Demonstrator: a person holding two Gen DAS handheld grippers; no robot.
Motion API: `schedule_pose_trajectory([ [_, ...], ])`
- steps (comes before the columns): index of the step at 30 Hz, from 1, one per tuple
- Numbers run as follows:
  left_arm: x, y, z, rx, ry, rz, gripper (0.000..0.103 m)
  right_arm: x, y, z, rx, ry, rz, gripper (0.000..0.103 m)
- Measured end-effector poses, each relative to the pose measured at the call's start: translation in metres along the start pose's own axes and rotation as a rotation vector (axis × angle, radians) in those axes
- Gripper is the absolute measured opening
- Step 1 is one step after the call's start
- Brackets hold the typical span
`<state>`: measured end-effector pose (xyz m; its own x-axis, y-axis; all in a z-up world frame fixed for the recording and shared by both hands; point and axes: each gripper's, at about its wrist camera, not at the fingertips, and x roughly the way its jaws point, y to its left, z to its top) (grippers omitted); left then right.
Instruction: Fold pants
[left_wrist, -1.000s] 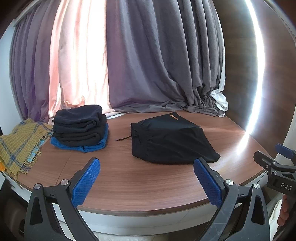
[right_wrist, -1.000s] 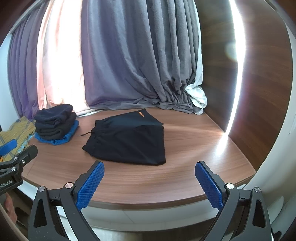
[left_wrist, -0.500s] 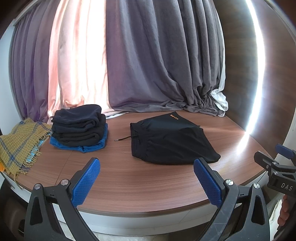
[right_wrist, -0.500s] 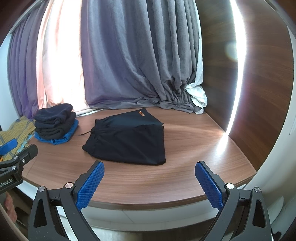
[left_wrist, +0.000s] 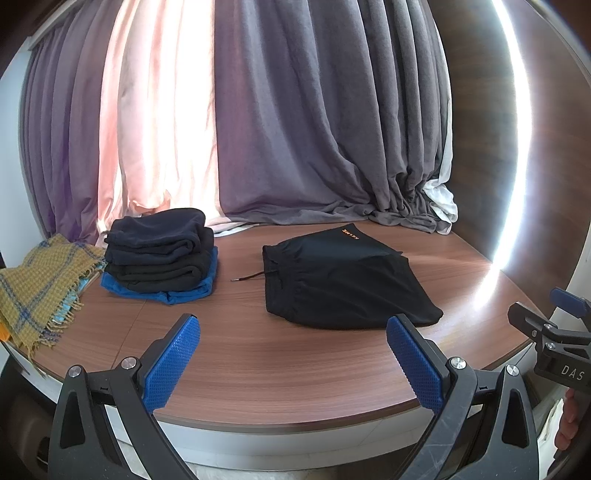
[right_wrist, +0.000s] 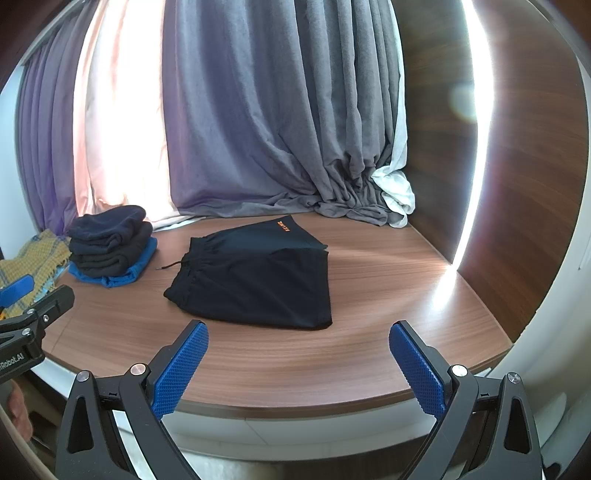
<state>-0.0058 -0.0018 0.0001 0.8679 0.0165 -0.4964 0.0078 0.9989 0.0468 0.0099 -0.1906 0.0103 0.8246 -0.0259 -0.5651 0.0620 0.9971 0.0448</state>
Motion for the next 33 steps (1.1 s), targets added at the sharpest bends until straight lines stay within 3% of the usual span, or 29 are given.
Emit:
schedule_pose_trajectory([
  [21, 0.002, 0.006, -0.004, -0.005, -0.001, 0.004, 0.103, 0.004, 0.009, -0.002, -0.015, 0.005, 0.006, 0.100],
  [33, 0.029, 0.016, -0.001, 0.000, 0.037, -0.004, 0.103, 0.022, 0.017, 0.002, -0.015, 0.038, -0.003, 0.100],
])
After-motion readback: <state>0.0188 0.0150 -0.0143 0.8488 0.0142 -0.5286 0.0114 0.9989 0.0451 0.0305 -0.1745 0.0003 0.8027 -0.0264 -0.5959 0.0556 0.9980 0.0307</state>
